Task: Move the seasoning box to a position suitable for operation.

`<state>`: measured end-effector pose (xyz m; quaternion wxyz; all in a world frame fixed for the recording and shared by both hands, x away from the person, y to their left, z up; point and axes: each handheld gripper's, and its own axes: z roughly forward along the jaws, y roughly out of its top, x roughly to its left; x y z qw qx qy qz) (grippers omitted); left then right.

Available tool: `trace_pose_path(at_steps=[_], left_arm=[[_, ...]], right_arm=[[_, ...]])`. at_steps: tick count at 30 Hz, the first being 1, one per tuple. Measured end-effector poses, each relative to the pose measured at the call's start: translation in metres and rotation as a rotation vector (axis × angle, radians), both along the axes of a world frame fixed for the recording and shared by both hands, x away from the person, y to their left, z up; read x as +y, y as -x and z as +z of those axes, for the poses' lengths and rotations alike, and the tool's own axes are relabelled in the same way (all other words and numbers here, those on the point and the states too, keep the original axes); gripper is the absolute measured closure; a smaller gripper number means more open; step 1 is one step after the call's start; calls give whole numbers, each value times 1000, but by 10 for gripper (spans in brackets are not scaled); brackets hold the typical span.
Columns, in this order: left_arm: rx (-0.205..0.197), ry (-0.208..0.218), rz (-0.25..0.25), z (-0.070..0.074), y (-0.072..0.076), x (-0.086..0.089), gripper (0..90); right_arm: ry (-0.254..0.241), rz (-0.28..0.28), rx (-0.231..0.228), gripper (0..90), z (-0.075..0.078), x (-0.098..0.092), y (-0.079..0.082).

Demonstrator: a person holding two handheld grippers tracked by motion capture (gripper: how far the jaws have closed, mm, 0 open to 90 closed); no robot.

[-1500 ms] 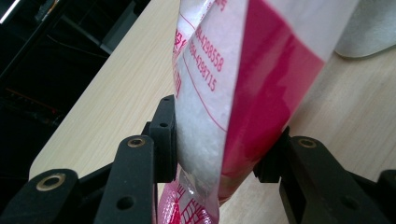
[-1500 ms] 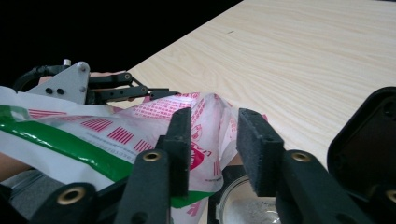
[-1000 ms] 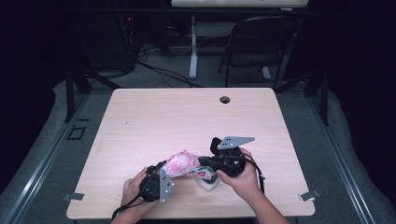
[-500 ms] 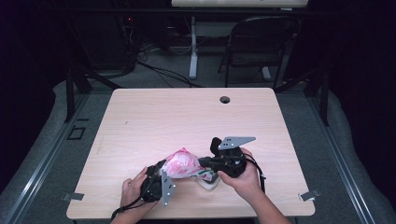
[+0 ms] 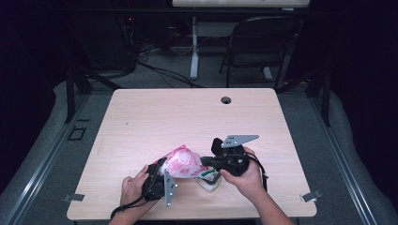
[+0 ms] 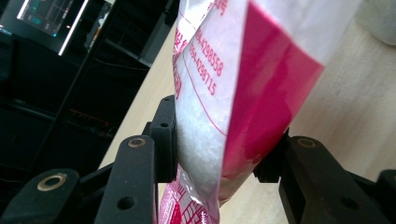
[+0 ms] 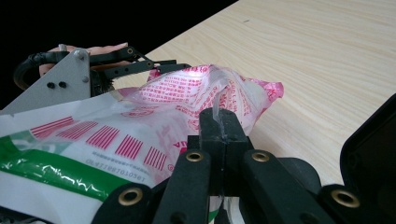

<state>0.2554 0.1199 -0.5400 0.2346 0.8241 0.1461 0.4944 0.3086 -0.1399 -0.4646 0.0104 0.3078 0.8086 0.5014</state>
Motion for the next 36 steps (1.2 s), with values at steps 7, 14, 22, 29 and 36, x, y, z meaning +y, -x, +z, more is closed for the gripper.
trace_pose_path(at_steps=[7, 14, 22, 29, 36], left_arm=[[-32, -52, 5, 6, -3, -1, 606], [-46, -94, 9, 9, -3, -4, 607], [-74, -143, 11, 15, -2, -6, 608], [-107, -187, 10, 19, -3, -9, 610], [-139, -239, 2, 21, -4, -11, 610]], right_arm=[[-21, -19, -9, 900, 2, -1, -3], [-27, -30, -10, 900, 1, -4, -4], [-52, -41, -16, 900, 2, -8, -4], [-62, -53, -20, 900, 2, -11, -4], [-58, -51, -15, 900, -1, -13, -5]])
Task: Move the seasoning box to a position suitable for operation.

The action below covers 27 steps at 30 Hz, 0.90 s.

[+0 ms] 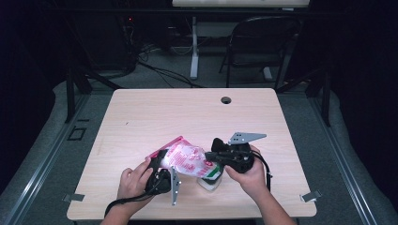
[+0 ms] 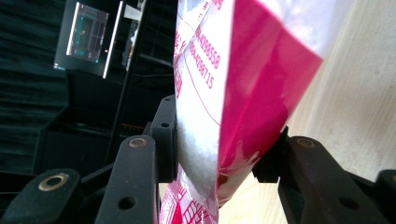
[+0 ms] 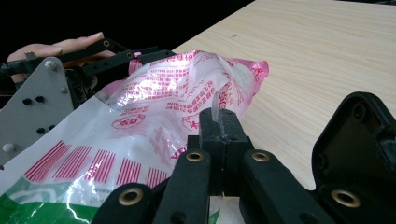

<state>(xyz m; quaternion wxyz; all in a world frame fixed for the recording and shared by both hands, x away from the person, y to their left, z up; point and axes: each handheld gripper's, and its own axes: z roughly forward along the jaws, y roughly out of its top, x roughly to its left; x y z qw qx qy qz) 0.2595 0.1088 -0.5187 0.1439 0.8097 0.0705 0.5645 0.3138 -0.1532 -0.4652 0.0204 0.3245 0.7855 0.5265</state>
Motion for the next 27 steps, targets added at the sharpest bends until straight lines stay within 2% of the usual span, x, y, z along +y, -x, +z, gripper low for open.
trace_pose_path(at_steps=[11, 27], left_arm=[[-44, -68, -4, 0, -1, -1, 611], [-95, -126, -7, 0, -2, -4, 613]], right_arm=[[3, -3, 7, 900, -4, 0, -1], [-9, -18, 9, 900, -6, -3, -4]])
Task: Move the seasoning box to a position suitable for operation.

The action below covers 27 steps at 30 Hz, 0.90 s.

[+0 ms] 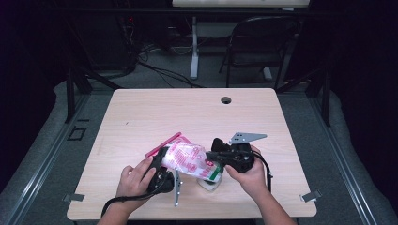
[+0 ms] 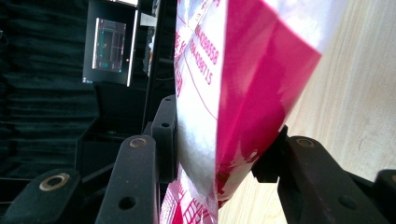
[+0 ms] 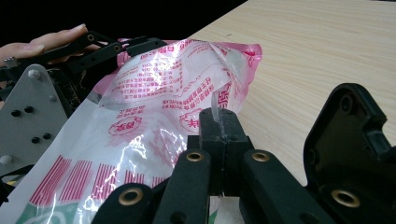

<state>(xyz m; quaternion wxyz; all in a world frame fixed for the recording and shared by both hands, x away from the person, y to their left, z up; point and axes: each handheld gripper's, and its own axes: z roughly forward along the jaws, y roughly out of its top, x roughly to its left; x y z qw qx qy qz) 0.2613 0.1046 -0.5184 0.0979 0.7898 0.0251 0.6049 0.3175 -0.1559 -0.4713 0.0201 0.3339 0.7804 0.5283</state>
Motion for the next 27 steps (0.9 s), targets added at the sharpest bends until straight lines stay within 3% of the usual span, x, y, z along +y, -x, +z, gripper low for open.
trace_pose_path(at_steps=[17, 27], left_arm=[[-56, -53, -2, -6, -3, -2, 616], [-57, -79, -7, -3, -2, -2, 618]], right_arm=[[11, -12, 5, 900, -4, -1, -5], [12, -14, 1, 900, -4, -1, -5]])
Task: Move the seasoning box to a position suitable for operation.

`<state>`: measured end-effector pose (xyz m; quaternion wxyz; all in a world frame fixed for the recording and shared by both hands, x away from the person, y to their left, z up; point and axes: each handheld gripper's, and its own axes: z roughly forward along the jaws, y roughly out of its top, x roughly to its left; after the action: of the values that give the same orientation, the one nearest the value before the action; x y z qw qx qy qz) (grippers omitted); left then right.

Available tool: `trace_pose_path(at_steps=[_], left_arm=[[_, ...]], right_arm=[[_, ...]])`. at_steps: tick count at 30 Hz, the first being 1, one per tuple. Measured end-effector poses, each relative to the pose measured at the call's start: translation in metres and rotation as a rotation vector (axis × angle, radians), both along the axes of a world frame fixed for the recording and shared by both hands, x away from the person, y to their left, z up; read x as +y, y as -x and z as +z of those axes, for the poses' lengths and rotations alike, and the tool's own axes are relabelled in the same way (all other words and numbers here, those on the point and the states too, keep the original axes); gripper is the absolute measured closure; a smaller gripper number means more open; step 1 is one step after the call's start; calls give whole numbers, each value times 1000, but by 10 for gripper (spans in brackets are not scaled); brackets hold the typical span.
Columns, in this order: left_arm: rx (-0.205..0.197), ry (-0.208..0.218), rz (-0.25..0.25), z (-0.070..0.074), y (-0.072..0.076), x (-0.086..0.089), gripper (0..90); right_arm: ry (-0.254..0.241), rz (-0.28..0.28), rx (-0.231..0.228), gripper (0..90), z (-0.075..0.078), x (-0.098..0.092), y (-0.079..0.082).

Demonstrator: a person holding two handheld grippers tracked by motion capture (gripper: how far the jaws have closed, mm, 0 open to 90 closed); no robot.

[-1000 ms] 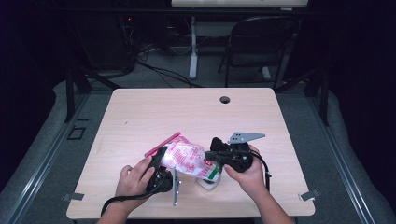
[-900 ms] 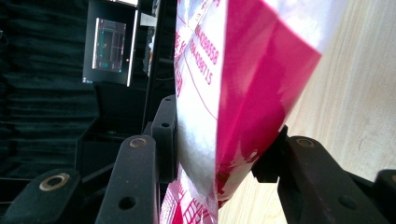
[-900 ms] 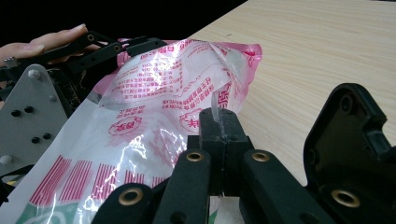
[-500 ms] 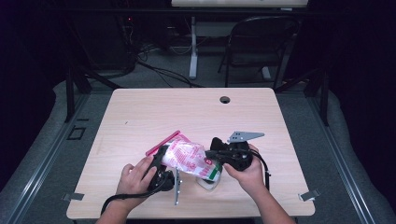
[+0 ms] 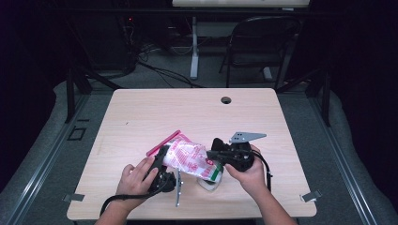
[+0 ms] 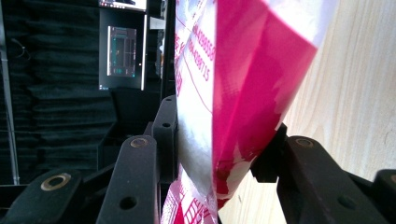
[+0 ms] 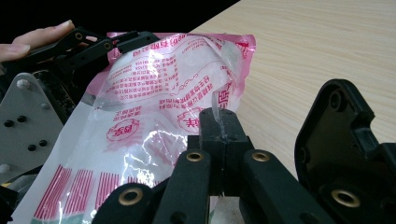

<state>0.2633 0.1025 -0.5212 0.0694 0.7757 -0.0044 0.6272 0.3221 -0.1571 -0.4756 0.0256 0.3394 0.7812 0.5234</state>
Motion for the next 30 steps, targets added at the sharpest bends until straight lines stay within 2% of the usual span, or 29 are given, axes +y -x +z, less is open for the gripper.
trace_pose_path(at_steps=[30], left_arm=[[-45, -96, -13, 3, 2, 3, 626]], right_arm=[[9, 3, -4, 900, -2, 4, 0]])
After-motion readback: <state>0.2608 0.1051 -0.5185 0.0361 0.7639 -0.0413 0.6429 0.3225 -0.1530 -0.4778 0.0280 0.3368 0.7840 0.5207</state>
